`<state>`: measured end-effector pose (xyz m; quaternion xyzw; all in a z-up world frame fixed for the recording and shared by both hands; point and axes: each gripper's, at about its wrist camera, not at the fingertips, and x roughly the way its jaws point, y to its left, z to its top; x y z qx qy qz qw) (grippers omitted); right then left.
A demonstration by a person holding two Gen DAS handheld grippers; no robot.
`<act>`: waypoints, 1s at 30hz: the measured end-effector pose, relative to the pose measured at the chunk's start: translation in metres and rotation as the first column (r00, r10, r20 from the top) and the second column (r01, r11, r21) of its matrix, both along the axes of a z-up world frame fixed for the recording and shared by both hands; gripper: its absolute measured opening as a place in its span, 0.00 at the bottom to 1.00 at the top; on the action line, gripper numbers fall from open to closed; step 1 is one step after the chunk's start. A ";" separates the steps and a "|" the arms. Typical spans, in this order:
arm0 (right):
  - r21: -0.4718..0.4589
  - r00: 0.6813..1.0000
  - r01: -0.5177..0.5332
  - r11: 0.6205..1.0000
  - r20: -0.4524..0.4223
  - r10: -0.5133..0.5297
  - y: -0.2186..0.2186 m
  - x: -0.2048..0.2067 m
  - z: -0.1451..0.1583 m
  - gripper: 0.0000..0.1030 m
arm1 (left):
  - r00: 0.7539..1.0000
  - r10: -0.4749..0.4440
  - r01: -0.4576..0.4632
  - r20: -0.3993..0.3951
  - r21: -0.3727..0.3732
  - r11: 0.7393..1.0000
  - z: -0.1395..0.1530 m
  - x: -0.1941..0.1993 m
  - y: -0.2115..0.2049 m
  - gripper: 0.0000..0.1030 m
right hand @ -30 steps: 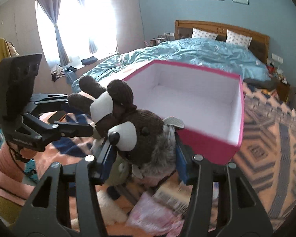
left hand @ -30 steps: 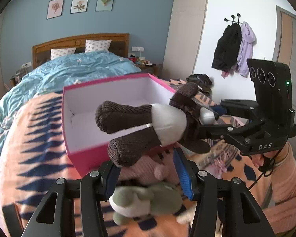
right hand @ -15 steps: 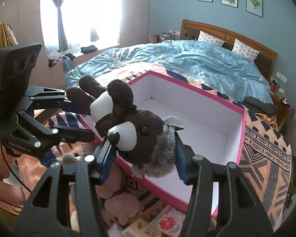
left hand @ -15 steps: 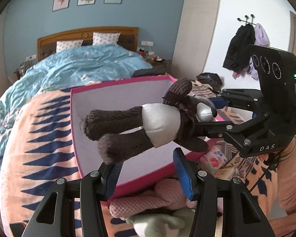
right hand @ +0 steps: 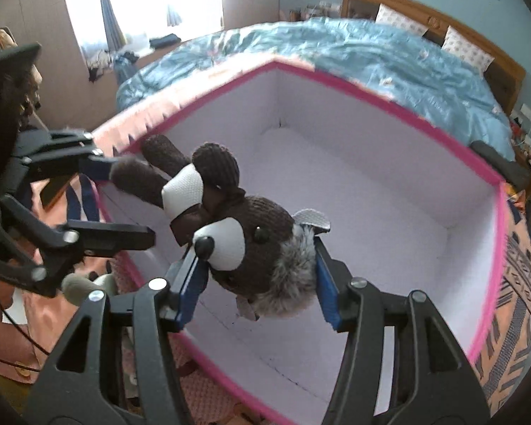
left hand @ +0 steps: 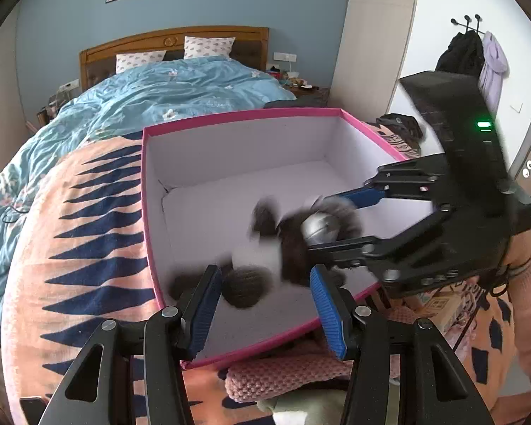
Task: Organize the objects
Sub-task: 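Carry the brown plush over the pink box and open the right gripper, then move the right gripper to the pink knit bear beside the box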
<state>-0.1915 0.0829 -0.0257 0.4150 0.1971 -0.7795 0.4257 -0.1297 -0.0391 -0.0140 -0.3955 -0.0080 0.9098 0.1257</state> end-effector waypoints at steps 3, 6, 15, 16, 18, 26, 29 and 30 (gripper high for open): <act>-0.006 0.997 0.024 1.000 0.068 -0.024 -0.003 -0.013 -0.010 0.58 | 1.000 0.008 -0.008 -0.006 0.005 1.000 0.001 0.000 -0.003 0.51; -0.012 0.996 0.062 0.998 0.062 -0.061 0.000 -0.015 -0.007 0.68 | 1.000 0.020 -0.020 -0.018 -0.002 1.000 0.003 0.003 -0.003 0.52; -0.183 0.993 0.116 0.976 0.053 -0.108 0.041 0.008 0.026 0.70 | 0.994 0.013 -0.003 -0.107 0.087 0.996 0.022 0.030 -0.012 0.71; -0.203 0.994 0.112 0.973 0.038 -0.107 0.047 0.017 0.033 0.70 | 0.992 0.007 0.006 -0.123 0.101 0.995 0.026 0.037 -0.013 0.72; -0.242 0.996 0.094 0.966 0.020 -0.092 0.054 0.033 0.043 0.70 | 0.989 -0.006 0.023 -0.149 0.114 0.993 0.032 0.048 -0.012 0.76; -0.265 0.996 0.048 0.963 -0.058 -0.066 0.081 0.096 0.051 0.70 | 0.983 -0.057 0.075 -0.172 0.105 0.992 0.030 0.078 0.005 0.76; -0.240 0.996 0.054 0.969 -0.054 -0.069 0.088 0.111 0.037 0.70 | 0.986 -0.069 0.084 -0.152 0.090 0.992 0.020 0.085 0.014 0.76; -0.230 0.997 0.056 0.971 -0.039 -0.067 0.089 0.116 0.030 0.70 | 0.987 -0.074 0.088 -0.145 0.087 0.992 0.016 0.086 0.016 0.76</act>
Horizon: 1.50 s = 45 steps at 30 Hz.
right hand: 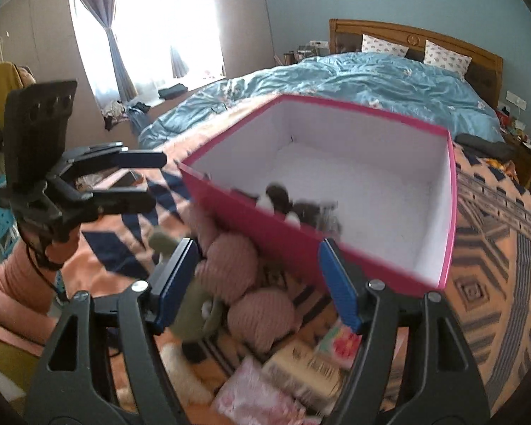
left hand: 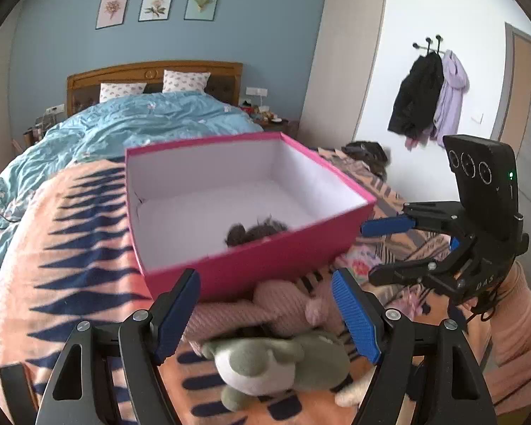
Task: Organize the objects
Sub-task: 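Move the right gripper to the pink knit bear beside the box, then grasp the pink knit bear with the right gripper and lift it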
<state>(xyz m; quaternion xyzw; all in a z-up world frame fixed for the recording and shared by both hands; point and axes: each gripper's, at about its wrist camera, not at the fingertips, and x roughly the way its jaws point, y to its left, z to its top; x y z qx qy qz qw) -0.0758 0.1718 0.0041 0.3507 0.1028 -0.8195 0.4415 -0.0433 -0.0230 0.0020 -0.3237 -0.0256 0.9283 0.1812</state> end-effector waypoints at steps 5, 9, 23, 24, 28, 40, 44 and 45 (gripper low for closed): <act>0.036 0.997 0.009 0.999 0.074 -0.012 0.001 0.003 -0.035 0.70 | 0.998 -0.015 0.016 0.057 -0.020 1.000 -0.022 0.001 0.011 0.76; 0.054 0.991 0.049 0.997 0.120 -0.055 0.000 -0.001 -0.054 0.70 | 0.995 -0.018 0.020 0.093 -0.023 1.000 -0.035 0.000 0.014 0.76; 0.046 0.972 0.098 0.994 0.209 -0.106 -0.013 -0.022 -0.081 0.70 | 0.994 0.016 -0.008 0.112 -0.070 0.998 -0.043 -0.002 0.012 0.76; 0.051 0.972 0.098 0.994 0.211 -0.107 -0.014 -0.022 -0.083 0.70 | 0.994 0.017 -0.009 0.110 -0.076 0.997 -0.043 -0.002 0.012 0.76; 0.045 0.973 0.104 0.994 0.203 -0.111 -0.011 -0.022 -0.085 0.61 | 0.995 0.012 -0.002 0.101 -0.095 0.995 -0.040 -0.005 0.014 0.76; 0.031 0.993 0.110 0.993 0.032 -0.111 -0.001 0.001 -0.051 0.58 | 0.994 -0.022 0.032 0.108 -0.092 0.995 -0.039 -0.009 0.018 0.76; 0.009 0.992 0.123 0.992 -0.006 -0.123 0.008 0.007 -0.036 0.58 | 0.994 -0.040 0.050 0.104 -0.092 0.994 -0.035 -0.008 0.021 0.76; 0.001 0.992 0.127 0.992 -0.015 -0.127 0.012 0.007 -0.032 0.58 | 0.994 -0.045 0.054 0.101 -0.092 0.994 -0.034 -0.008 0.022 0.76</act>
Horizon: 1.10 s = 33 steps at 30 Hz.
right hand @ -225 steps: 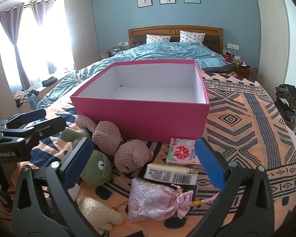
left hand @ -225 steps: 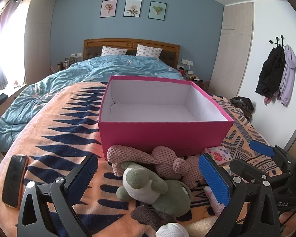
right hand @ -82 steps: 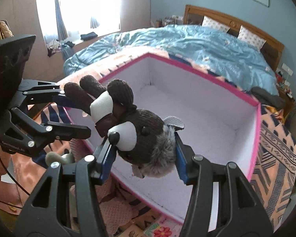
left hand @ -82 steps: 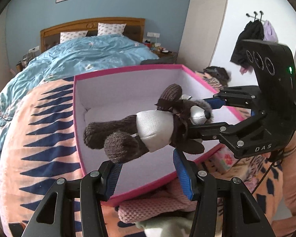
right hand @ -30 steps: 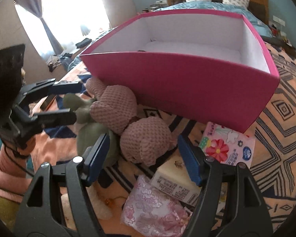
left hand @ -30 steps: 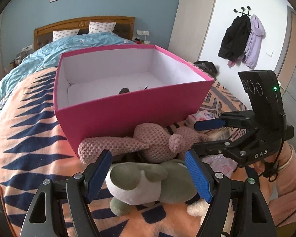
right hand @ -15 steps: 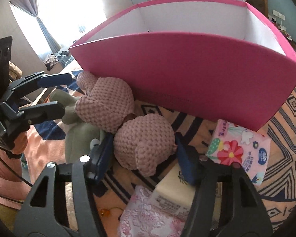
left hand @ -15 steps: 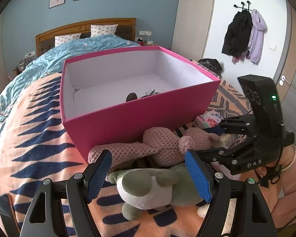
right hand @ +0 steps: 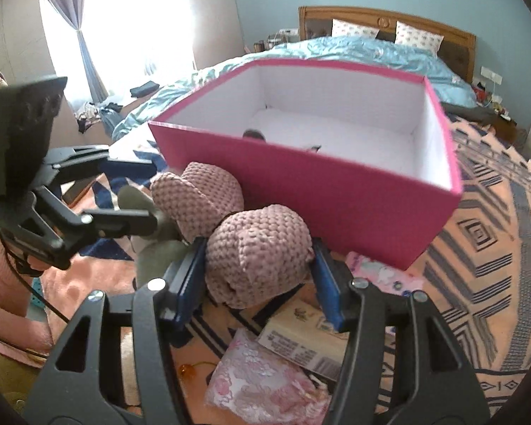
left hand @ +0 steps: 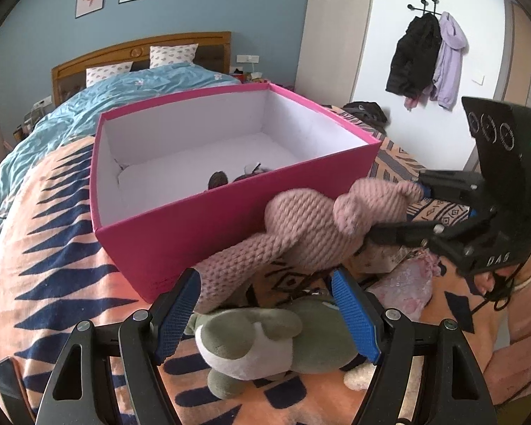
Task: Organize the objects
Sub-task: 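Grasp the pink knit bear with the right gripper and lift it, then lower the pink bear into the pink box and open the right gripper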
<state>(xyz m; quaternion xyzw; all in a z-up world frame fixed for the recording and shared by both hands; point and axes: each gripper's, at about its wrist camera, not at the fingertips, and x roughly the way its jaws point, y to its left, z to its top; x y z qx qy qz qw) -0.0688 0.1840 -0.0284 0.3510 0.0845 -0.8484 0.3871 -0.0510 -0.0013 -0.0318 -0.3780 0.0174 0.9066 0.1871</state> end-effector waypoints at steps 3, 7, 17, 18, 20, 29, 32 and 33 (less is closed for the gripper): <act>-0.017 1.000 0.005 1.000 -0.030 -0.005 0.007 0.004 0.012 0.58 | 1.000 -0.010 0.010 -0.020 -0.003 1.000 0.007 0.002 0.002 0.76; -0.030 0.998 0.001 1.000 -0.069 -0.003 0.009 0.008 0.029 0.58 | 0.999 -0.022 0.022 -0.036 -0.005 1.000 0.013 0.004 0.004 0.76; -0.050 0.989 -0.055 0.997 -0.138 0.047 0.006 0.019 0.055 0.58 | 0.994 -0.089 0.092 -0.066 0.040 0.995 0.033 0.003 0.009 0.71; -0.049 0.988 -0.061 0.997 -0.147 0.053 0.004 0.020 0.058 0.58 | 0.993 -0.091 0.095 -0.070 0.044 0.995 0.036 0.002 0.009 0.67; -0.050 0.984 -0.078 0.996 -0.162 0.069 0.000 0.018 0.065 0.58 | 0.992 -0.100 0.105 -0.075 0.063 0.993 0.043 0.000 0.009 0.62; -0.051 0.960 -0.118 0.992 -0.260 0.101 -0.022 0.006 0.099 0.57 | 0.990 -0.056 0.066 -0.130 0.074 0.995 0.074 -0.014 -0.004 0.55; -0.055 0.951 -0.130 0.990 -0.289 0.109 -0.029 0.000 0.112 0.57 | 0.987 -0.027 0.039 -0.159 0.069 0.997 0.087 -0.020 -0.011 0.55; -0.058 0.949 -0.135 0.989 -0.296 0.112 -0.032 -0.003 0.116 0.57 | 0.986 -0.018 0.029 -0.167 0.064 0.998 0.091 -0.022 -0.013 0.55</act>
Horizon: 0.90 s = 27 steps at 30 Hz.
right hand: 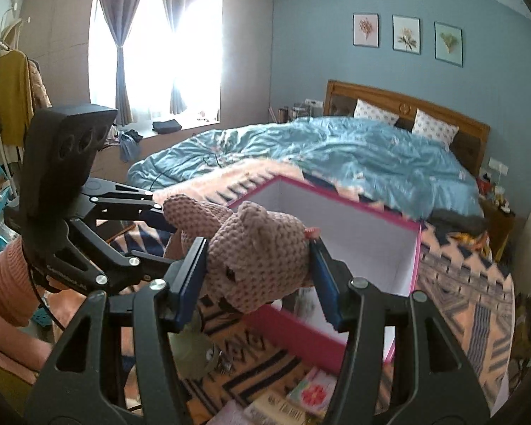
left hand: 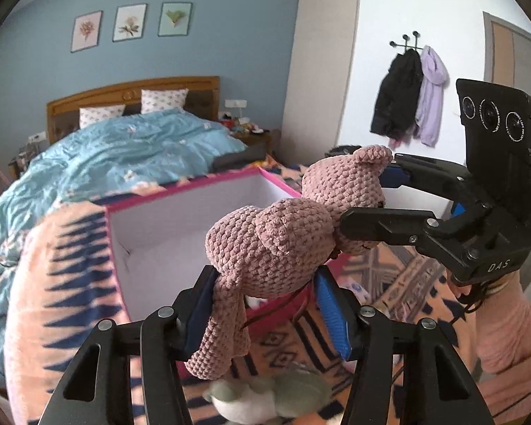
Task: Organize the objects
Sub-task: 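Lower the pink bear into the pink box and open the right gripper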
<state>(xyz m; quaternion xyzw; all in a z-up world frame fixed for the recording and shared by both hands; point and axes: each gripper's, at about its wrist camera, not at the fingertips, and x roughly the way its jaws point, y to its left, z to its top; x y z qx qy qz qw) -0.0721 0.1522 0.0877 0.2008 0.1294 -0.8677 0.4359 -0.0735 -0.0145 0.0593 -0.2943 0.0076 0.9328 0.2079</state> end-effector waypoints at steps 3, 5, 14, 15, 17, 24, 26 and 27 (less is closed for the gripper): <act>-0.014 1.000 -0.008 1.000 -0.008 0.008 -0.005 -0.013 0.007 0.57 | 0.999 0.033 -0.033 -0.018 -0.016 0.999 0.008 -0.009 -0.006 0.55; -0.023 1.000 -0.012 1.000 -0.010 0.012 -0.010 -0.023 0.009 0.57 | 0.999 0.048 -0.049 -0.020 -0.020 0.999 0.010 -0.017 -0.010 0.55; -0.008 0.997 0.010 1.000 0.072 -0.009 -0.036 -0.074 -0.006 0.57 | 0.991 0.118 -0.116 0.060 -0.041 0.992 -0.012 -0.068 -0.027 0.54; -0.003 0.996 0.011 1.000 0.089 -0.011 -0.038 -0.080 -0.011 0.57 | 0.990 0.123 -0.120 0.071 -0.044 0.992 -0.016 -0.073 -0.028 0.54; 0.002 0.993 0.017 1.000 0.120 -0.017 -0.041 -0.090 -0.019 0.57 | 0.986 0.137 -0.132 0.095 -0.056 0.990 -0.025 -0.082 -0.030 0.54; 0.028 0.969 0.024 0.999 0.247 -0.030 -0.053 -0.126 -0.052 0.58 | 0.971 0.179 -0.158 0.157 -0.135 0.978 -0.053 -0.104 -0.028 0.54; 0.043 0.960 0.024 0.999 0.276 -0.035 -0.055 -0.131 -0.061 0.58 | 0.968 0.185 -0.158 0.168 -0.163 0.974 -0.060 -0.107 -0.026 0.54; 0.053 0.958 0.023 0.998 0.284 -0.037 -0.057 -0.133 -0.064 0.58 | 0.967 0.190 -0.159 0.173 -0.177 0.971 -0.063 -0.108 -0.025 0.54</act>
